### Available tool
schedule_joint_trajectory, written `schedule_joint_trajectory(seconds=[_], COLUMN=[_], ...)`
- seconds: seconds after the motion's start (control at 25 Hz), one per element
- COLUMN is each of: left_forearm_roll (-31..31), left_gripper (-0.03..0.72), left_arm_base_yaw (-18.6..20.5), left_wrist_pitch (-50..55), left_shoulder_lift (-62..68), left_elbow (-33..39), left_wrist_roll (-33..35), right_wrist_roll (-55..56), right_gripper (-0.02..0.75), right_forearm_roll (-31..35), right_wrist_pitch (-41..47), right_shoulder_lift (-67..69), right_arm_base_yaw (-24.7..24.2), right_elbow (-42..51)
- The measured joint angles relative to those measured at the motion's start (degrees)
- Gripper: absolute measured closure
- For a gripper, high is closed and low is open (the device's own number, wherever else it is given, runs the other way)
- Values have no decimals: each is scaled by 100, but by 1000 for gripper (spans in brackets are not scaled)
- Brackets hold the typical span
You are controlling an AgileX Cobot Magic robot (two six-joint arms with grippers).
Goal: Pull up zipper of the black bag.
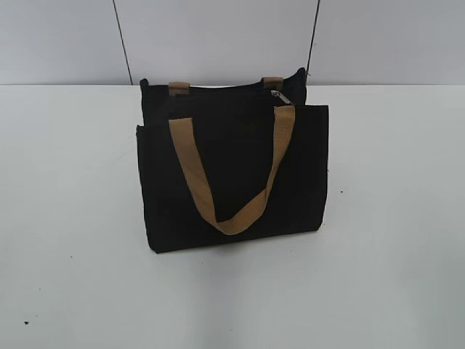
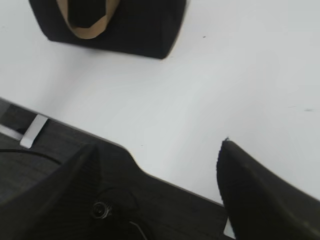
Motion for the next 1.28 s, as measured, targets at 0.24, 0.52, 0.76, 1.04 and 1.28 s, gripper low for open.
schedule_joint_trajectory(seconds=[0.24,0.52,0.76,1.04,1.28], left_forearm_roll=[-256,-273,-290,-293,-293], left_gripper=[160,160,162,188,195], left_arm_base_yaw=[0,0,0,0,17], left_wrist_pitch=[51,-317,-796,-822,-828], left_shoulder_lift=[-661,-760,-760,-760,-760], left_elbow=[379,439,653,659,659], left_wrist_roll=[214,477,495,500,500], right_wrist_roll=[373,442,460,460,462], right_gripper=[181,181,181,181,181], right_forearm_roll=[-762,-1006,-1017,-1017,-1017], right_wrist_pitch=[40,-304,-570,-582,-586], right_shoulder_lift=[-1021,-1139,-1139,-1139,-1139], right_arm_base_yaw=[0,0,0,0,0], right_elbow=[430,954,1101,1102,1102])
